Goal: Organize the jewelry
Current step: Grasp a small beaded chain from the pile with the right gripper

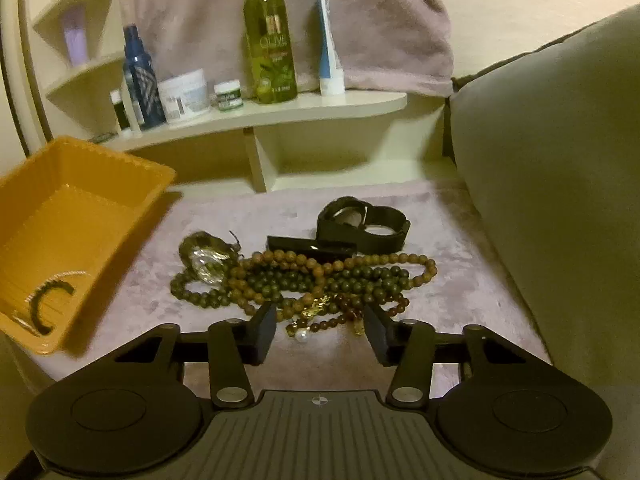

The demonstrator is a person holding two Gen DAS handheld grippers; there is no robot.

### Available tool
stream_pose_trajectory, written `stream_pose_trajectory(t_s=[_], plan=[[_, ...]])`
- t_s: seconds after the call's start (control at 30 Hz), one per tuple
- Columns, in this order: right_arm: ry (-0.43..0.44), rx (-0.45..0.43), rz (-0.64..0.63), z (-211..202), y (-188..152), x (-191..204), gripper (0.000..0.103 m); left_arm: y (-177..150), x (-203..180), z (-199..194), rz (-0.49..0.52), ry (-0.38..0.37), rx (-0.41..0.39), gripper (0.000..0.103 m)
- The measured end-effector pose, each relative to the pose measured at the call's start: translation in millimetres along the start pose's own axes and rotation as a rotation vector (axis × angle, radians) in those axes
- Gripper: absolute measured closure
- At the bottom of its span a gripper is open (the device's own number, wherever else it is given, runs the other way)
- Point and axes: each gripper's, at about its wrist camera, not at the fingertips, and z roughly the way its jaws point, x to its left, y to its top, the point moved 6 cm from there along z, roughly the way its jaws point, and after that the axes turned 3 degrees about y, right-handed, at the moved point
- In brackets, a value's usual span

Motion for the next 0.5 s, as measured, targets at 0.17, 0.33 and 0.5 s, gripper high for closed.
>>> stream_pose_trajectory(t_s=[0.17,0.33,0.5], plan=[[0.004,0.029,-0.023,12.9,-2.1,6.8,0.07,0.3,0.0,0.7,0.0,0.001,0.0,0.092],[-0.006,0.034,-0.031,24.1,-3.7,10.9,0.073,0.5,0.9,1.5,0.0,0.001,0.003,0.092],[-0.001,0.043,-0.028,19.7,-3.7,9.9,0.09,0.4,0.9,1.7,0.0,0.001,0.001,0.092]])
